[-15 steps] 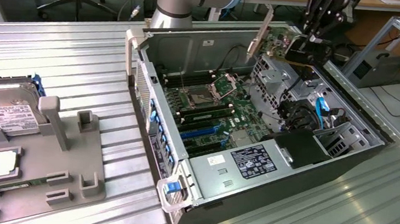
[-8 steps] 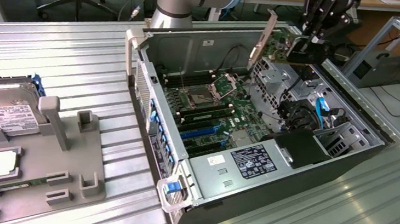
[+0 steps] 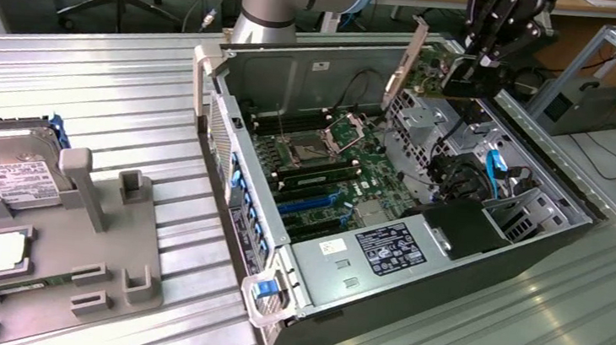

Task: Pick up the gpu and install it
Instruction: 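Insert the gpu into the slot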

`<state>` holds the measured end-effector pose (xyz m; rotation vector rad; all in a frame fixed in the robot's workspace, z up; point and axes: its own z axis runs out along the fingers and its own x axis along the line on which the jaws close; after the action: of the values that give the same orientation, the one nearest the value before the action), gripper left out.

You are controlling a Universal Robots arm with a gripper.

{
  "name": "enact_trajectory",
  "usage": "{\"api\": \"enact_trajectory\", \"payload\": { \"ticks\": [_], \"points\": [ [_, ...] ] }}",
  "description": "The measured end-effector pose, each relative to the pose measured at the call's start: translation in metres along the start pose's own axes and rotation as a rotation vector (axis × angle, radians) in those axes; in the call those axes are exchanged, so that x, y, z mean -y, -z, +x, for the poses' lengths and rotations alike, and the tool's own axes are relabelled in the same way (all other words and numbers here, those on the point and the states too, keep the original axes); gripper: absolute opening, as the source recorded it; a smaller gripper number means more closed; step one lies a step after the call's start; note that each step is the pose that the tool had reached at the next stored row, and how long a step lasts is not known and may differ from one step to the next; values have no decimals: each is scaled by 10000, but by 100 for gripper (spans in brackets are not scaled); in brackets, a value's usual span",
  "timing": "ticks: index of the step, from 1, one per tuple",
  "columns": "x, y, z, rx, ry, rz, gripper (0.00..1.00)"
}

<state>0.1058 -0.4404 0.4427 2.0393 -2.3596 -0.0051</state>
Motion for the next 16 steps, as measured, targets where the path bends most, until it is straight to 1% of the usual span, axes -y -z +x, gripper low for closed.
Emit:
{"api": "enact_trajectory", "payload": {
  "ticks": [6, 8, 9, 10, 11, 12, 13, 14, 15, 16],
  "points": [
    [0, 0, 0, -7, 396, 6, 27],
    [-2, 0, 0, -8, 427, 8, 27],
    [-16, 0, 2, -2, 427, 16, 27],
    [-33, -2, 5, 31, 434, 43, 27],
    [-49, -4, 8, 73, 443, 83, 27],
    [-58, -6, 9, 99, 447, 111, 27],
    [-80, -9, 11, 131, 456, 152, 27],
    [-106, -15, 15, 147, 462, 178, 27],
    [-138, -26, 20, 152, 466, 182, 27],
    [-150, -32, 22, 152, 467, 182, 27]
  ]
}}
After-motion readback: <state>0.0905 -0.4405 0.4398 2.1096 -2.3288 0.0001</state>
